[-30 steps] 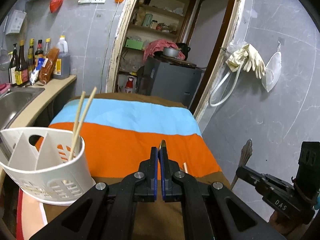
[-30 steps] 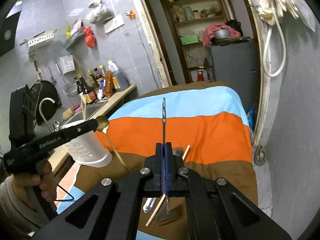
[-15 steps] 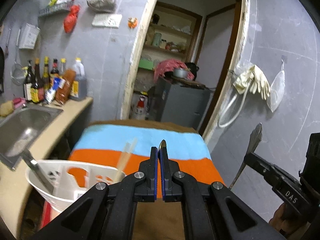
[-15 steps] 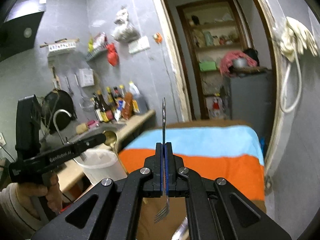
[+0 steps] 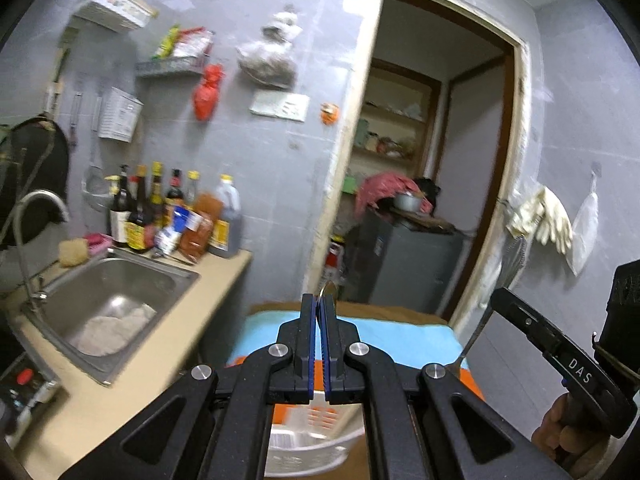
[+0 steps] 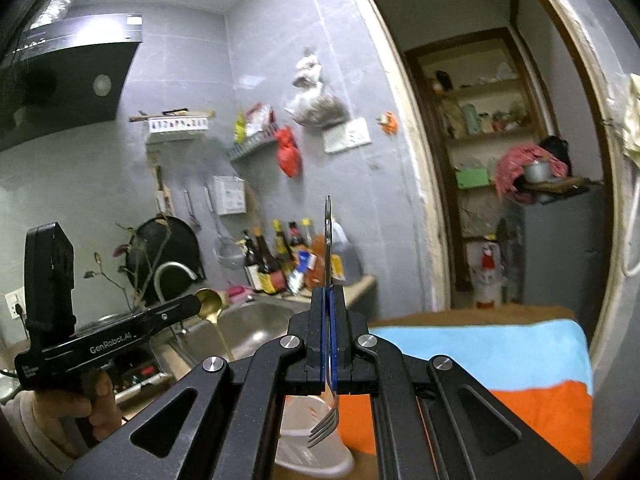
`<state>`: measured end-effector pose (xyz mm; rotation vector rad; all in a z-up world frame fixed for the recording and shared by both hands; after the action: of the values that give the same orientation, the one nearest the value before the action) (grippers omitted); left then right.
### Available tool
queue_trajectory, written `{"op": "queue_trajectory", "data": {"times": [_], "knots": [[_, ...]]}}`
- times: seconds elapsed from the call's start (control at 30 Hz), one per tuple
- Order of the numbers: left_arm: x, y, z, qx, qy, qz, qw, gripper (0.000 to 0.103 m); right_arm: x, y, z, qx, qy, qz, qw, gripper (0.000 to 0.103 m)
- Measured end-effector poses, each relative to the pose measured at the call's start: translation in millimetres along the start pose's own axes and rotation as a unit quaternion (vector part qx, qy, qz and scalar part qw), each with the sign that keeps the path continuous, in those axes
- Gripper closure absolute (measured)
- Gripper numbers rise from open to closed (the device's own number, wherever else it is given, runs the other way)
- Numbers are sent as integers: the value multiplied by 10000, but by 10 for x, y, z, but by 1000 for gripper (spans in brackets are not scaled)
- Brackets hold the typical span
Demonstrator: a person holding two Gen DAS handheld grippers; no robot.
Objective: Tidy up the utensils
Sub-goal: 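Lift the gold spoon and the fork with both tools toward the caddy, then lower the gold spoon and fork into the caddy with both tools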
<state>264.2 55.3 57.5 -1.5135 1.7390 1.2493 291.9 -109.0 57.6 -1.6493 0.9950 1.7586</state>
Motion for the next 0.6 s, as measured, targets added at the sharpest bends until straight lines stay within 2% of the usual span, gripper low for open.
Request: {"op": "queue_trajectory", "data": {"times": [0.17, 0.3, 0.6], "knots": [[-263, 79, 384, -251, 36, -239, 9994, 100, -84, -238, 253, -72, 142, -108, 9998, 101], [-360, 32, 696, -524, 0, -299, 9982, 100, -1, -424, 365, -46, 280, 19, 9996, 101], [-103, -230, 943, -843, -303, -42, 9960, 100, 417, -770, 465, 79, 478, 663, 9966, 101]]}}
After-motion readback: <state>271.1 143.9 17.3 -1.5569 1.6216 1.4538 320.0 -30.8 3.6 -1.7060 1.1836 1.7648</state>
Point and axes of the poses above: each gripper's, at about its wrist camera, not at the fingertips, and y roughly against the way its jaws point, z to its left, x to its underside, the point moved 9 cm from there along -y, roughly the way its jaws point, and after that the axes turned 15 degrees about y, right-handed, at the moved point
